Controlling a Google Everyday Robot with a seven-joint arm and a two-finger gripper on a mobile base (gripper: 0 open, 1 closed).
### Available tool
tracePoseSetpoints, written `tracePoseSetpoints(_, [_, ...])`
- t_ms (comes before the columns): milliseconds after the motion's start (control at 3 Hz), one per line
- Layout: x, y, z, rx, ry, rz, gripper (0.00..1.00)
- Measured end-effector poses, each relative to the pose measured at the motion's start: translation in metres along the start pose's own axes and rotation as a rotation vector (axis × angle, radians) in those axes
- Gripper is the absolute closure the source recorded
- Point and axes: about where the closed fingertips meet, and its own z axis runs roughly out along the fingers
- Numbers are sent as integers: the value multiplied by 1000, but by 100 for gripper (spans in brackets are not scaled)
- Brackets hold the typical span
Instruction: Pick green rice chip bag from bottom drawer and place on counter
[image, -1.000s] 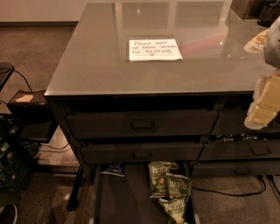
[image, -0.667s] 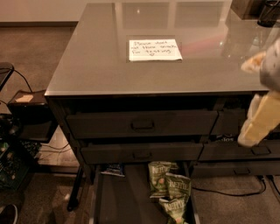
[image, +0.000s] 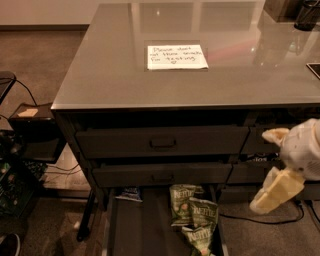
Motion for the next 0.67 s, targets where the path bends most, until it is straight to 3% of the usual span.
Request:
tracePoseSetpoints(333, [34, 10, 54, -27, -84, 102, 0])
tracePoseSetpoints(667, [34, 10, 54, -27, -84, 101, 0])
